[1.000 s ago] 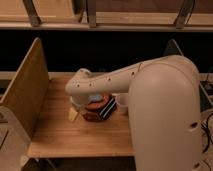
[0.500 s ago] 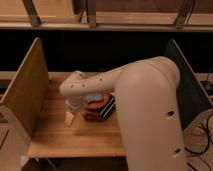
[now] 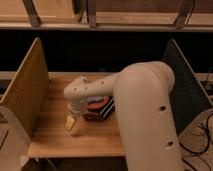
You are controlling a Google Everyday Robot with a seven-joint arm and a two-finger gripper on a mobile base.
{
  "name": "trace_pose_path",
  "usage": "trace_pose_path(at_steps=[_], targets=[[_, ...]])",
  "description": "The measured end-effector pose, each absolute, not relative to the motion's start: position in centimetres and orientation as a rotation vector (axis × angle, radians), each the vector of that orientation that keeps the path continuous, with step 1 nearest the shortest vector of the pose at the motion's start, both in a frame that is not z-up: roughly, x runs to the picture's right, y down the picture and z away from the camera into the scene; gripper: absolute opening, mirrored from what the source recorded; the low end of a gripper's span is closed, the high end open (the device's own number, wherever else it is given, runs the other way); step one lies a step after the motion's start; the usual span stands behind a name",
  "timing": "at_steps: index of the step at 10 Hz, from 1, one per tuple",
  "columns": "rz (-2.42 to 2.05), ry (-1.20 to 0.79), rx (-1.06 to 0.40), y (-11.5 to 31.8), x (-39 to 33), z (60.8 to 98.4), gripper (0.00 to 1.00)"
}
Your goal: Place the pepper in the ceramic cup
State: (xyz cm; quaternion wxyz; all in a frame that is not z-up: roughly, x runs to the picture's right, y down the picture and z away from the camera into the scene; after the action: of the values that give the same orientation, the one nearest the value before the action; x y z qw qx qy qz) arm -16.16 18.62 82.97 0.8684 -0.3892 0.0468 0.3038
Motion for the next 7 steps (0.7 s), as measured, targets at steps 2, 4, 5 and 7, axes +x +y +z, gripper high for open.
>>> trace_pose_path(at_steps=[2,4,5,7], targets=[[0.640,0.121,-0.829,18.9,-15.6,84.2,0.80],[0.640,0.141,-0.821,18.4,-15.1,84.9,0.80],[0.636,0.152,-0.818,18.3,-14.9,85.1,0.80],[0.624,0.185,-0.799,18.0,-13.6,85.5,0.80]])
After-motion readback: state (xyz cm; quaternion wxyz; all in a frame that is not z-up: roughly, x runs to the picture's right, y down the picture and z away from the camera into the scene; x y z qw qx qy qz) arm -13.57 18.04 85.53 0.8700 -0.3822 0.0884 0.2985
